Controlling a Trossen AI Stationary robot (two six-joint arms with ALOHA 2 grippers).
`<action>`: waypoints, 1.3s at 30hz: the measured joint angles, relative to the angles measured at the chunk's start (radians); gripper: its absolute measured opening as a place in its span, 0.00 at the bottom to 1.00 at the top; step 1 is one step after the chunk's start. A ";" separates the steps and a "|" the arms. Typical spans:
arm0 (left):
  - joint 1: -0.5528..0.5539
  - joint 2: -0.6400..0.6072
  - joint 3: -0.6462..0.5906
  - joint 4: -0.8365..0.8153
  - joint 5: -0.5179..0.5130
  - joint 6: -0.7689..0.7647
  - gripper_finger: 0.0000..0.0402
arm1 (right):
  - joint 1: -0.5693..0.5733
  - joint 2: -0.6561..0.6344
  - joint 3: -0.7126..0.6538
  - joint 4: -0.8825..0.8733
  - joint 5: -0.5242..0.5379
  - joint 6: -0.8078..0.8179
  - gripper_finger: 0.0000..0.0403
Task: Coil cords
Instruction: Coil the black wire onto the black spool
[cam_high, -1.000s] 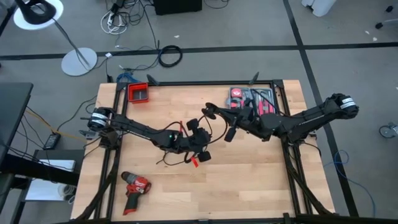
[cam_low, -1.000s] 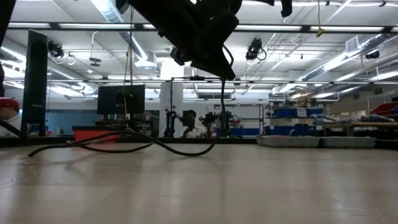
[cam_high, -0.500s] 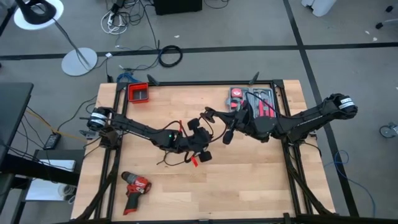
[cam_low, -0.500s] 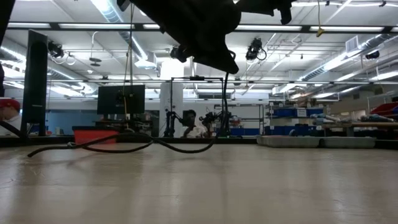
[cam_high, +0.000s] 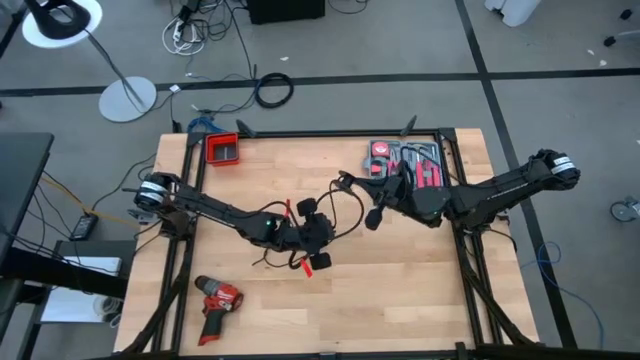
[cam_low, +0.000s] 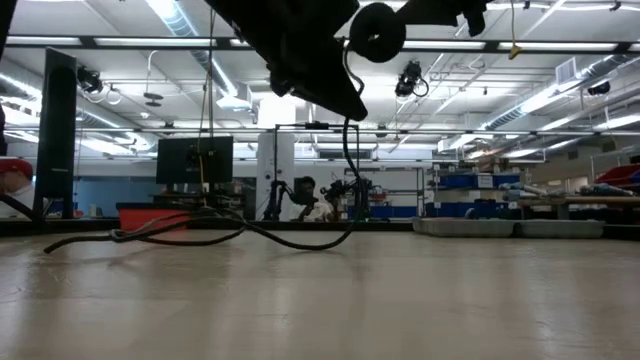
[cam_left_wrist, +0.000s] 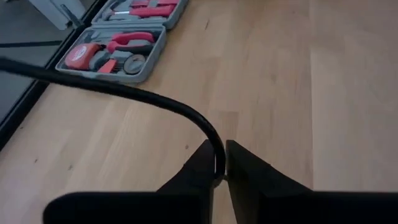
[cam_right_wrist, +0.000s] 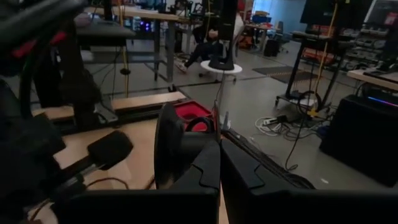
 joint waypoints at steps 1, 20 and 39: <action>0.000 -0.004 0.000 -0.017 0.000 -0.002 0.11 | 0.000 -0.013 0.000 -0.010 0.000 -0.001 0.00; 0.017 -0.009 0.075 -0.199 -0.004 0.036 0.37 | 0.014 -0.077 0.000 -0.181 -0.016 0.027 0.00; 0.027 -0.051 0.225 -0.317 0.056 0.159 0.38 | 0.113 -0.061 -0.001 -0.270 -0.147 0.018 0.00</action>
